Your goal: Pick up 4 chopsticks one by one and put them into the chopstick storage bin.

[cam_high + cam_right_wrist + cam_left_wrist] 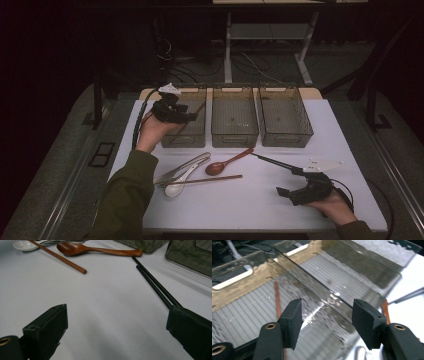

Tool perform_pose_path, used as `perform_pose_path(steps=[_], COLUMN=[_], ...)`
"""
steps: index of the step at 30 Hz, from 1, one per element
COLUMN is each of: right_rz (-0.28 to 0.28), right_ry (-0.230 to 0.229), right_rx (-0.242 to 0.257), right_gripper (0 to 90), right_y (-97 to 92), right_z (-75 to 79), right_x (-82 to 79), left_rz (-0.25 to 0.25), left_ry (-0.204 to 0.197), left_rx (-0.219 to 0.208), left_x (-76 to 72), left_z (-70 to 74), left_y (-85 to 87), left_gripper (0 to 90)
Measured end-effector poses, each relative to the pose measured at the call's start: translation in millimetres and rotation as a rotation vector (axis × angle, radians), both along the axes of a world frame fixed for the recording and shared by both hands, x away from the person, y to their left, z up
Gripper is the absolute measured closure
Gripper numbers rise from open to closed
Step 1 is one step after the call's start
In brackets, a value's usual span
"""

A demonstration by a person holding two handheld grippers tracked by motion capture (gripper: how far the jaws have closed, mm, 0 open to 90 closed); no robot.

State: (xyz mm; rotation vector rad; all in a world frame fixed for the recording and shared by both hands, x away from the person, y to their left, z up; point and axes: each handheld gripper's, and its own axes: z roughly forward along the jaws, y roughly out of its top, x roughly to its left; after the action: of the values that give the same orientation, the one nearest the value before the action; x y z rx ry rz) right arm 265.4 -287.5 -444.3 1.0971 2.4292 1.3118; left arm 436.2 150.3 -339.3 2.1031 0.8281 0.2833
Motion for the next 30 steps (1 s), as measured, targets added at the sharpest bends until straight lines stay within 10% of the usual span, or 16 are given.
perform_pose_path(steps=[30], right_rz=[-0.001], right_ry=[-0.005], right_rx=[-0.004], right_gripper=[3.7], right_y=[-0.6], right_z=[-0.5], right_x=[-0.3], left_rz=[-0.161], left_ry=[-0.061], left_rx=[-0.016], left_x=[-105.8], left_z=[-42.9], left_y=[-17.4], left_gripper=[25.5])
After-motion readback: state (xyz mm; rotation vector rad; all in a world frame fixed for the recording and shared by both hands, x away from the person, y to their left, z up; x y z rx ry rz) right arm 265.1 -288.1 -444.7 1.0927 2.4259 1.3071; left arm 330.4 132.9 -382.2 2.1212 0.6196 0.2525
